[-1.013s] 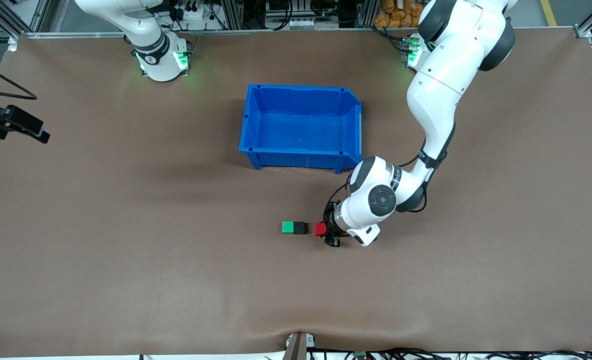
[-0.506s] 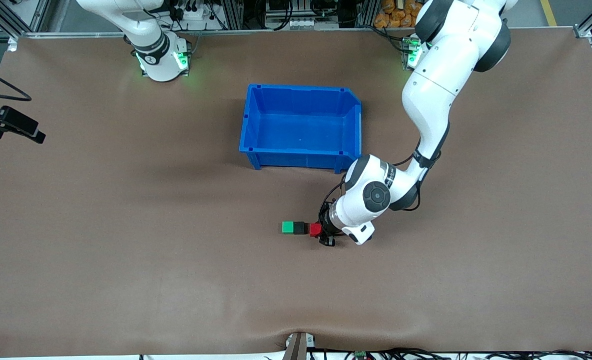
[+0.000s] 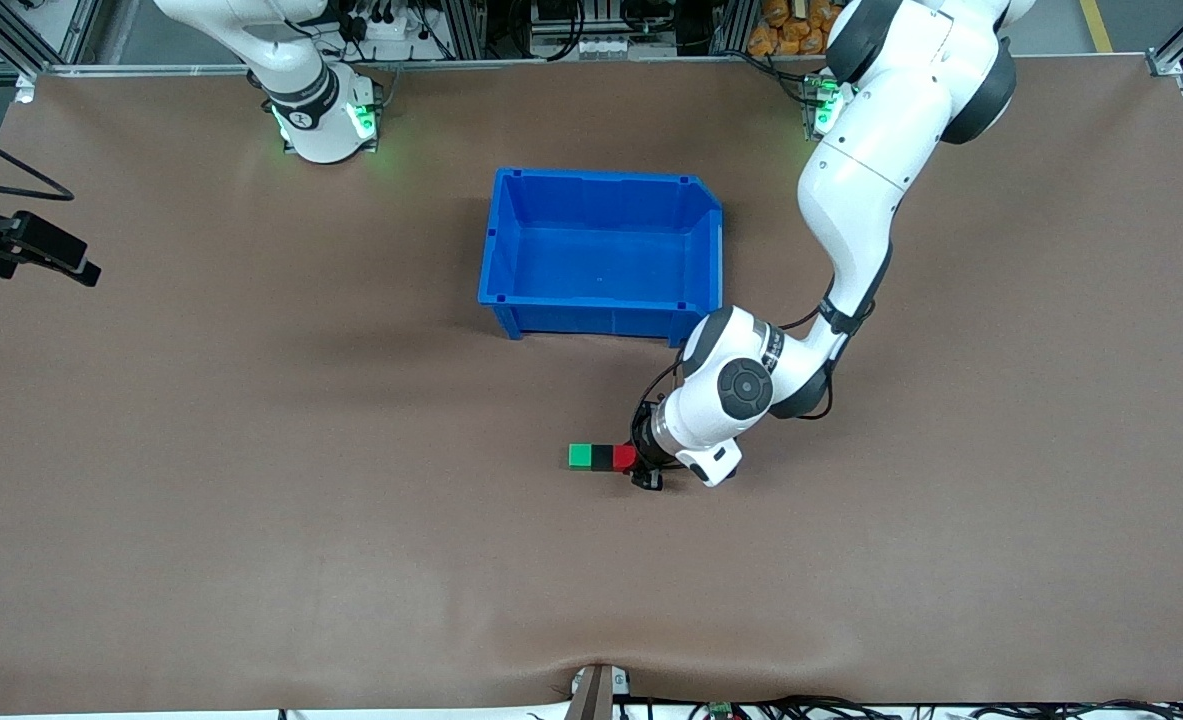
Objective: Attach green and red cubes to black cube
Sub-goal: 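Lower the red cube against the black cube's other side with the left gripper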
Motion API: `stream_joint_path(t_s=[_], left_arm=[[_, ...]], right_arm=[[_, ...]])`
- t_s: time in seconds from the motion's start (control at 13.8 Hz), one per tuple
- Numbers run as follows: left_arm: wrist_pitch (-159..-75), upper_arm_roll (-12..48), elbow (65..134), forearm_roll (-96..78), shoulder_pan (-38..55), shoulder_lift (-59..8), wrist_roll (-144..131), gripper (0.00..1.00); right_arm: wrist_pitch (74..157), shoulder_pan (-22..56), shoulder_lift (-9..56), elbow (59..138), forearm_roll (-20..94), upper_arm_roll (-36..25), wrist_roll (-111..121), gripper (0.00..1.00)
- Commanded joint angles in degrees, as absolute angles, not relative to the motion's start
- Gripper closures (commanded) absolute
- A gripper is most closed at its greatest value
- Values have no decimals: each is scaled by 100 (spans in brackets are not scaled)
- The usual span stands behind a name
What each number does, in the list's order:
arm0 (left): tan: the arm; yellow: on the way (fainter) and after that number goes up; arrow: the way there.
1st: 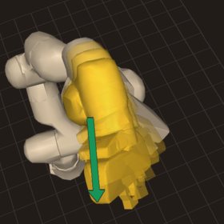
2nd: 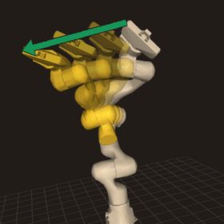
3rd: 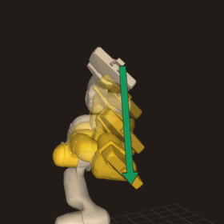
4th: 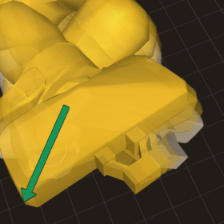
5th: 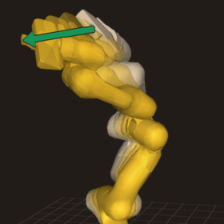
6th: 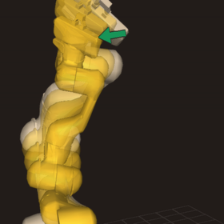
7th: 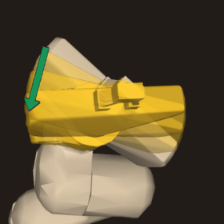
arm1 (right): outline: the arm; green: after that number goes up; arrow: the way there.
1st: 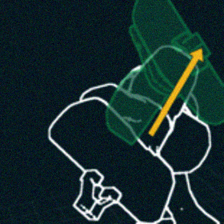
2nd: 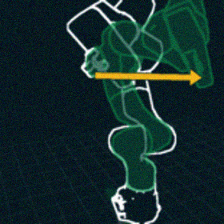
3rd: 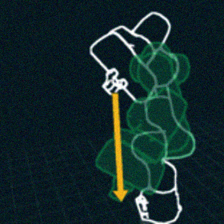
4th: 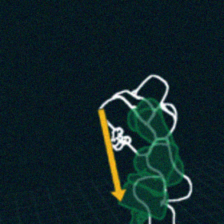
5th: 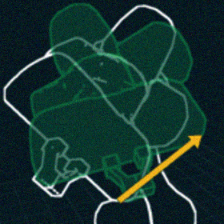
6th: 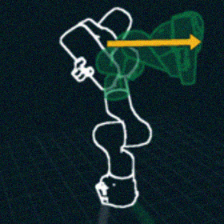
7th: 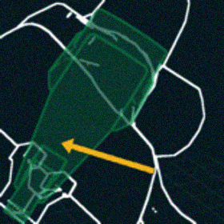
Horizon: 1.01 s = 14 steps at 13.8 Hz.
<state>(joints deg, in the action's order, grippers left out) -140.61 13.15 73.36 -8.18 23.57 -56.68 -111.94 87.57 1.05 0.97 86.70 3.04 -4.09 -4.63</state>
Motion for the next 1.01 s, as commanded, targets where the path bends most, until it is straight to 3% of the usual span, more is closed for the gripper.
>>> stream_joint_path(t_s=[0.0,0.94], left_arm=[[-14063,1248,7180,-905,2487,-5801,-11294,100],[-13289,1301,7277,-888,2566,-5599,-11391,100]], right_arm=[[8684,-96,184,8525,264,-290,-501,0],[8745,-9,272,8525,-447,-290,-475,0]])
